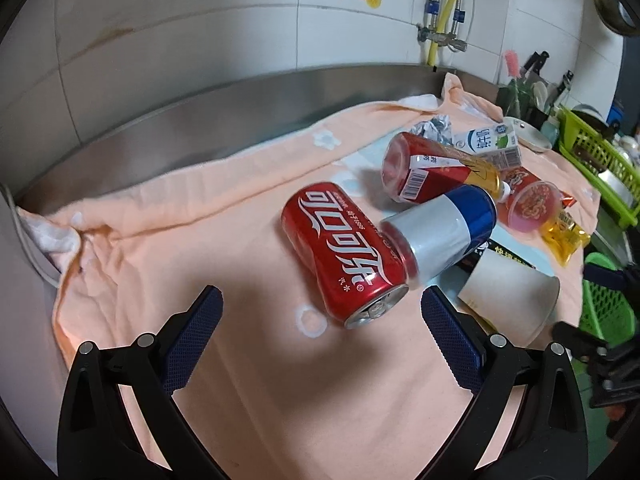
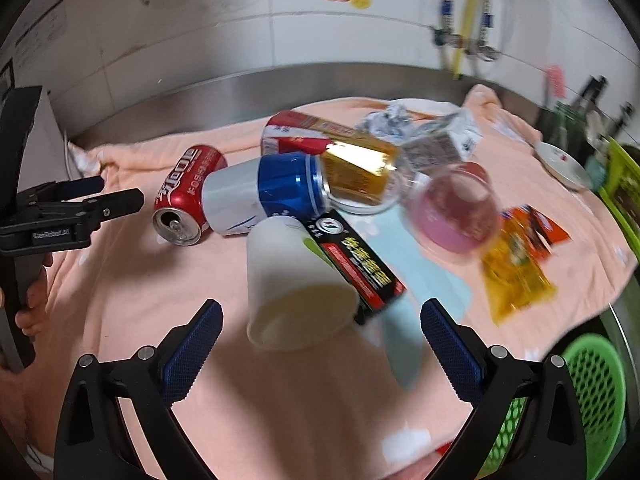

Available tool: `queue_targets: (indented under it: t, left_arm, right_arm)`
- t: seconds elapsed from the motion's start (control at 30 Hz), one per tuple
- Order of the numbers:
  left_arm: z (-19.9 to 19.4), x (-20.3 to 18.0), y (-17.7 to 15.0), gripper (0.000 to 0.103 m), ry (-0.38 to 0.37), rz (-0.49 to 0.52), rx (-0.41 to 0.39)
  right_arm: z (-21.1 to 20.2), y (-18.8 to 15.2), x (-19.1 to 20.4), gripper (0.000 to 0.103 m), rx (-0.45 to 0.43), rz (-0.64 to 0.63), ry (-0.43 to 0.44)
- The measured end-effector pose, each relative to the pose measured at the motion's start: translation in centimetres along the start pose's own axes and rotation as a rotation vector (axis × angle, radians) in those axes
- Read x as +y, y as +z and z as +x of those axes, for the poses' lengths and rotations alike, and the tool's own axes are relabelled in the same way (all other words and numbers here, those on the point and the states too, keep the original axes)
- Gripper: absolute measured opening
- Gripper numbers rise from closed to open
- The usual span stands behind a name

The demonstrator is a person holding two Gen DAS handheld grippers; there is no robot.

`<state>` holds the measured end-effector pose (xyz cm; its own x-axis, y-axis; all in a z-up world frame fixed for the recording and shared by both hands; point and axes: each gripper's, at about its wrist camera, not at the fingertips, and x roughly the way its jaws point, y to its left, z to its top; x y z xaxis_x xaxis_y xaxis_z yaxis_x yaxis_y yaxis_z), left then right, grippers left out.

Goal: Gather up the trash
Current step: 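Grasp the red Coca-Cola can with the left tool while the right tool grasps the white paper cup, then carry the red can and white cup to the green basket and release both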

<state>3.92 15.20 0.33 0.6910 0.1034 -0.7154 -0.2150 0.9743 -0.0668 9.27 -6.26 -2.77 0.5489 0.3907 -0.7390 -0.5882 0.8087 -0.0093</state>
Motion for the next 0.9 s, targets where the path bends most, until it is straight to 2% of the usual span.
queue_targets:
  t: [0.17, 0.27, 0.5, 0.7, 0.77, 0.9]
  left_arm:
    - [1.7, 0.7, 1.3, 0.098, -0.029, -0.036, 0.035]
    - [3.4, 1.4, 2.4, 0.097, -0.052, -0.091, 0.075]
    - [7.1, 2.0, 4.0, 0.097, -0.105, -0.192, 0.154]
    - [9.5, 1.7, 4.9, 0.097, -0.123, -0.226, 0.203]
    - [10.3, 1.5, 5.1, 0.088, -0.117, -0.226, 0.223]
    - [11.4, 1.7, 5.2, 0.076, -0.150, -0.256, 0.256]
  right_arm:
    - [2.0, 1.5, 1.1, 0.095, 0.042, -0.086, 0.010]
    - [3.1, 2.3, 1.5, 0.094, 0.062, -0.123, 0.008]
    - [5.3, 3.3, 1.7, 0.077, 0.125, -0.180, 0.020]
    - [5.8, 2.9, 2.2, 0.066, 0.154, -0.205, 0.043]
    - [5.6, 2.7, 2.2, 0.062, 0.155, -0.195, 0.052]
    - [4.7, 2.2, 1.9, 0.061, 0.138, -0.160, 0.066]
